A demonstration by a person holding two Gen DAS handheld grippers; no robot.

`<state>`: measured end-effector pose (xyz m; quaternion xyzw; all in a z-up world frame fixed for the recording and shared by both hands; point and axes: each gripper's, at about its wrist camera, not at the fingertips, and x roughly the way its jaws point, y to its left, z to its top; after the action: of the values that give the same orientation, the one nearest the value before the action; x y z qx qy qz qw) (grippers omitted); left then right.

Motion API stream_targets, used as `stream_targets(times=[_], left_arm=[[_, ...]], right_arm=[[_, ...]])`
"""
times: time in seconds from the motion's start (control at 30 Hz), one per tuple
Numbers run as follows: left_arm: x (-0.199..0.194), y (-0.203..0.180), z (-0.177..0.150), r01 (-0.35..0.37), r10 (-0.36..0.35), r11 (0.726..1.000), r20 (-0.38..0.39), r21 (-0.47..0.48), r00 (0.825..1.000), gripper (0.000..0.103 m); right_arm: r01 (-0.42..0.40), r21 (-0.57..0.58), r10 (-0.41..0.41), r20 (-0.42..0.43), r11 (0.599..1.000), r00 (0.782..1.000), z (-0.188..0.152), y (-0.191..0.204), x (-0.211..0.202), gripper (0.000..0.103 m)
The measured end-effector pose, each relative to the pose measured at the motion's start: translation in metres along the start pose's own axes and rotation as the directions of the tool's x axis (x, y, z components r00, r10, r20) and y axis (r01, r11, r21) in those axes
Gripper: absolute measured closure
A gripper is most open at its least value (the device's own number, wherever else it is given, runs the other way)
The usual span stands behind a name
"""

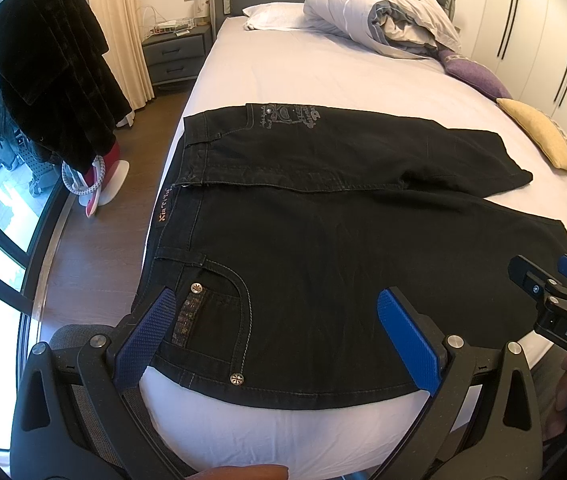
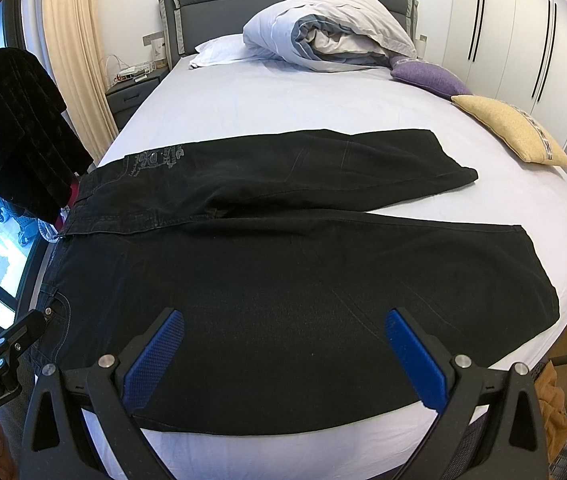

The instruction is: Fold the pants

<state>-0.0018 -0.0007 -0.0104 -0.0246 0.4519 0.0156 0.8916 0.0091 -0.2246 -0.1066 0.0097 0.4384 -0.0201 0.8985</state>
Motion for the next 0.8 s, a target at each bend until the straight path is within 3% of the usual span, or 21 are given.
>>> stream_targets(times=[0.8], left_arm=[[0.0015, -0.0002, -0.0026, 0.0, 0.0, 1.0, -0.005, 0.001, 1.0, 0.0]], right_arm=[[-0.002, -0.001, 0.002, -0.007, 1.0, 1.0, -0.0073, 0.0027, 0.004, 0.0]])
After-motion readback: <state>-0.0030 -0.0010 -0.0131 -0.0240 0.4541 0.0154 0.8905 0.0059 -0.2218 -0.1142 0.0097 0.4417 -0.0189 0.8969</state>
